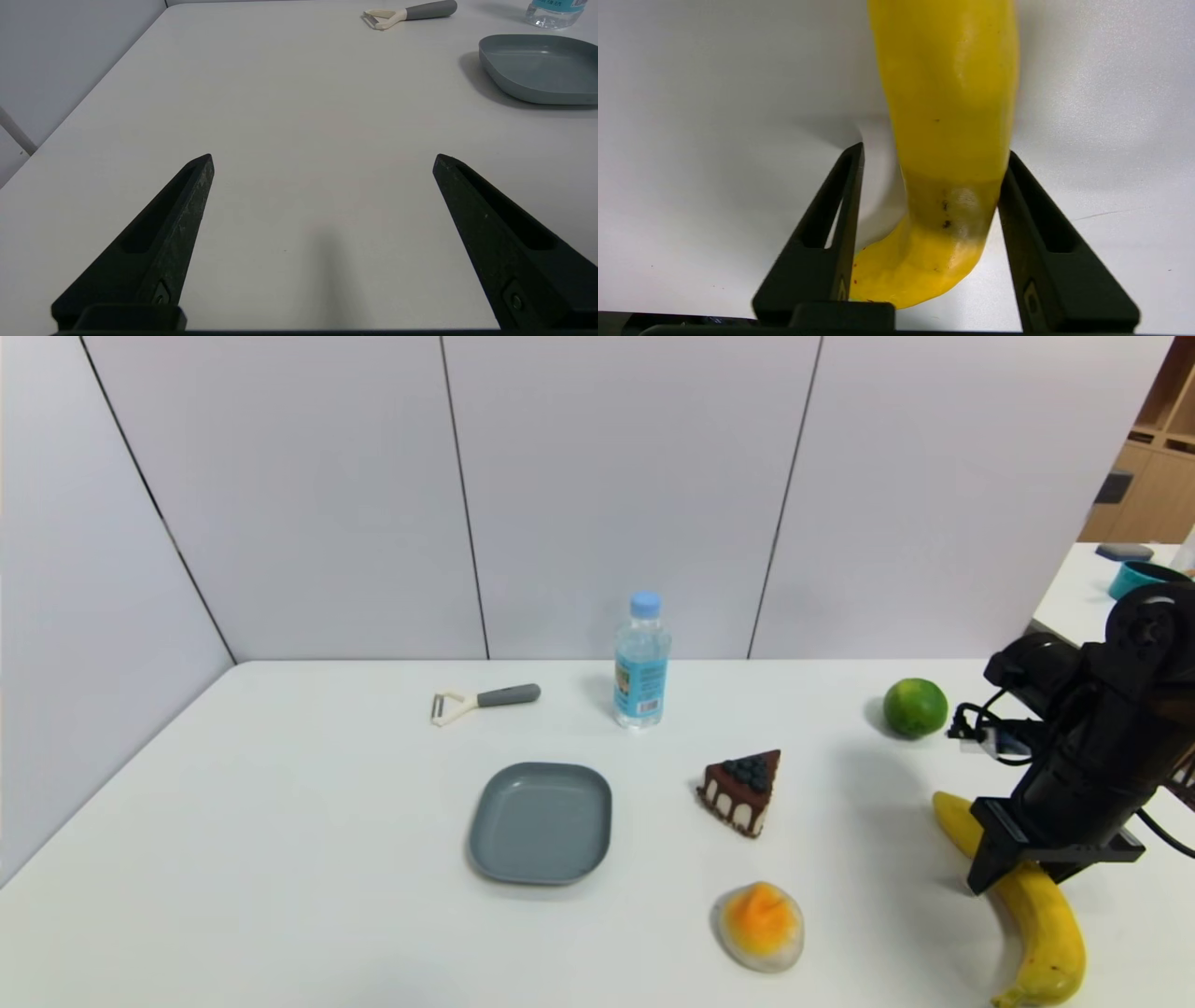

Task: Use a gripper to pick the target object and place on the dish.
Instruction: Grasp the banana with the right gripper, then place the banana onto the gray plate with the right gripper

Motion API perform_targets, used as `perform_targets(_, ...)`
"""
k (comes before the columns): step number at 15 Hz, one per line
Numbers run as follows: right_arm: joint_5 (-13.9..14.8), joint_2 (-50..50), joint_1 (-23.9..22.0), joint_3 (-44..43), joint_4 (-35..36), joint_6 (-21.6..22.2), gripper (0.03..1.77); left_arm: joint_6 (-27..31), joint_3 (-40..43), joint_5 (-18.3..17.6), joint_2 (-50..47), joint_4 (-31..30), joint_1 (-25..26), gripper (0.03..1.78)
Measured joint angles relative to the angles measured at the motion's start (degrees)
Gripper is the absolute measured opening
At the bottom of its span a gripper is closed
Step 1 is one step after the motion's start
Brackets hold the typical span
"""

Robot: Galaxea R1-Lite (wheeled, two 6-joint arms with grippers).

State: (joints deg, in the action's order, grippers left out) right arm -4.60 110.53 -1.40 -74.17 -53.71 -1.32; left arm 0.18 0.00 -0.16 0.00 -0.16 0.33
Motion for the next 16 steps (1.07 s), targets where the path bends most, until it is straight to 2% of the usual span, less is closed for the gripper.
perform_targets(1, -0.09, 0.0, 0.0, 0.09, -0.01, 0.0, 0.76, 0.0, 0.0, 0.0, 0.0, 0.0, 0.0, 1.69)
perform_targets(2, -0.17, -0.04, 0.0, 0.18, -0.04, 0.02, 0.49, -0.02, 0.0, -0.02, 0.0, 0.0, 0.0, 1.69)
perform_targets(8, -2.49, -3.64, 0.33, 1.95, 0.99, -1.62, 0.47, 0.0, 0.0, -0.02, 0.0, 0.0, 0.0, 1.69)
perform_targets(12, -2.51, -9.87, 1.13, 2.58, 5.36, -3.28, 0.47, 0.0, 0.0, -0.02, 0.0, 0.0, 0.0, 1.69)
perform_targets(16, -1.99, -16.6, 3.63, 1.38, 13.97, -3.32, 0.47, 0.0, 0.0, -0.02, 0.0, 0.02, 0.0, 1.69)
